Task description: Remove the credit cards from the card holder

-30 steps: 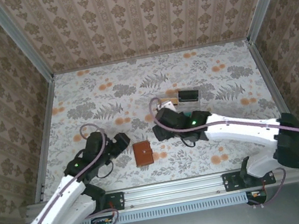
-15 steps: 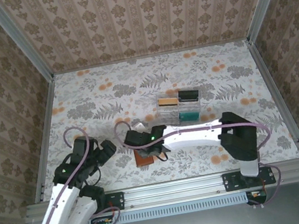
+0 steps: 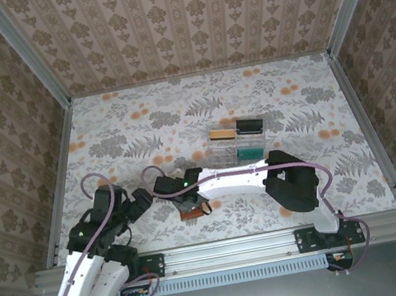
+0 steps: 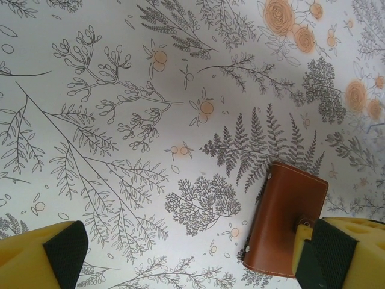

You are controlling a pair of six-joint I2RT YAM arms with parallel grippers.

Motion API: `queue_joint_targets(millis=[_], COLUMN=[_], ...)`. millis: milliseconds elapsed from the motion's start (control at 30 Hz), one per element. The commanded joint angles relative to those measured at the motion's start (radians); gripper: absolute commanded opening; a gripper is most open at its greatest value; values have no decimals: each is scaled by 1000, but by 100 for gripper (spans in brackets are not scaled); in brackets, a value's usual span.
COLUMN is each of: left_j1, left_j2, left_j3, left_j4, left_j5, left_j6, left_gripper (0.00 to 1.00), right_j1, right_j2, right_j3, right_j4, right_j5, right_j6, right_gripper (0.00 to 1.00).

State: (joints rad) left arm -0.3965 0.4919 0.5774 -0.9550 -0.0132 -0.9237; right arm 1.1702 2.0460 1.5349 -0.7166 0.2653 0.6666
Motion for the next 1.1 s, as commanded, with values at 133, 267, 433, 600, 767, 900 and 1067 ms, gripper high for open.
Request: queue_joint_targets(millis=[133,267,433,600,767,900,1067], left_j1=[9,9,8,8,8,9,9], left_j2=[-15,-13,-13,-13,-12,-9,-7], left_j3=[-10,-14,-24,-28,-31,-34,-65], left_j4=[-31,-27,-21,-16,-13,-2,58], left_j5=[5,8,16,23,26,45,112], left_j6=[-21,-20,-26,-26,-24,-20,-26], left_gripper=[100,100,100,100,100,100,94], right_j1=[8,11,11,15,16,16,15], right_j2=[46,60,83,95,79,59,12], right_j3=[33,34,55,68,61,51,17], right_j4=[-57,-52,-60,-77,-77,-65,-31], right_j5=[-42,-49,-45,-39,-27,-20,-8], right_j6=[24,29,28,25,25,18,11], right_gripper=[39,44,46,31,20,5,0])
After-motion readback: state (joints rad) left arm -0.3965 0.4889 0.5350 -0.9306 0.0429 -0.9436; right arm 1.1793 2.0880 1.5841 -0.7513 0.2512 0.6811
